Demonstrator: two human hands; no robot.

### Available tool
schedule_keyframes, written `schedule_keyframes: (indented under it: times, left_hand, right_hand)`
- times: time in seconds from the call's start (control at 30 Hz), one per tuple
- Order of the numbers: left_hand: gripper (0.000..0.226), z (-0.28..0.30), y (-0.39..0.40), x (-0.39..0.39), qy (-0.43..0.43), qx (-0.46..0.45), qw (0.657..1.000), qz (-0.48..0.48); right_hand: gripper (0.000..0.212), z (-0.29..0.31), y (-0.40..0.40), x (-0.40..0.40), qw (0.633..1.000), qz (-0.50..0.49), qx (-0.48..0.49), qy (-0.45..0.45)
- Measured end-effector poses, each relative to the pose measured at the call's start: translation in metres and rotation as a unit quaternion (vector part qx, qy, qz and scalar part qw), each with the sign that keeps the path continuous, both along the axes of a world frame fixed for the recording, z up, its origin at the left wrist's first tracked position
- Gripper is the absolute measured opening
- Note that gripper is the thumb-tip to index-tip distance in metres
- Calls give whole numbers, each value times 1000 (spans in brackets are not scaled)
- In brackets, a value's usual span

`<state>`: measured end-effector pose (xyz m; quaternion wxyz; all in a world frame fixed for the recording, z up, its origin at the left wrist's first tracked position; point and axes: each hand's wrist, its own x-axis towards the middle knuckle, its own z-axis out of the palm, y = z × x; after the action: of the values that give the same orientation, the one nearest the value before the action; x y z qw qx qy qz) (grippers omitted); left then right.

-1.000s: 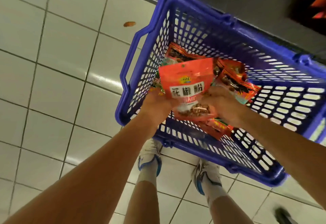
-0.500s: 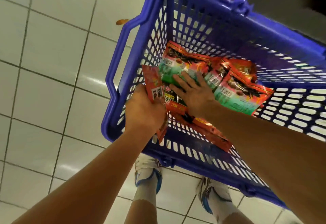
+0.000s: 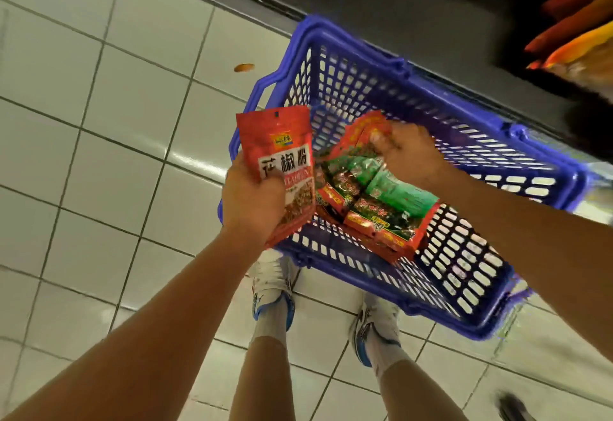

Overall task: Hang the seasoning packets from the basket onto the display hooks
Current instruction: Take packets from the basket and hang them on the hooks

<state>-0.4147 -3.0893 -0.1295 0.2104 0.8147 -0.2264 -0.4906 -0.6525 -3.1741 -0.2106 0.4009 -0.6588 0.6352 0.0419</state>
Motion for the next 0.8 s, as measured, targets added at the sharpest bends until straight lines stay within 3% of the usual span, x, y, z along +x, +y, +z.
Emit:
schedule_keyframes:
  times: [0.1,0.23,0.37,0.47,0.6,0.67,0.77,0.8]
  left_hand:
    - [40,34,-3,11,51,-13,998,40]
    - [32,81,-1,9,106,-32,993,49]
    - [27,141,-6,-5,172,-47,983,45]
    - [24,192,-14,-15,192,-61,978,45]
    - [12,282,-26,-32,229,-107,967,36]
    - [34,339,-27,-40,234,-143,962,12]
    - [43,427,-25,-45,233,-198,952,-24]
    - [44,456,-25,-47,238,-217,946,-29]
  right_hand:
    - [34,38,-5,-15,987,-153,18,-45]
    - [27,100,2,-24,943,-298,56,-136]
    - [30,182,12,-22,924,-325,44,-198]
    - [28,255,14,-25,879,-373,64,-291]
    - [31,370,17,-36,858,-348,45,-375]
    - [20,437,20,-41,864,-328,7,-381]
    - [38,538,25,-51,869,-312,-60,-379]
    - [34,572,27,-55,863,-313,-82,-387]
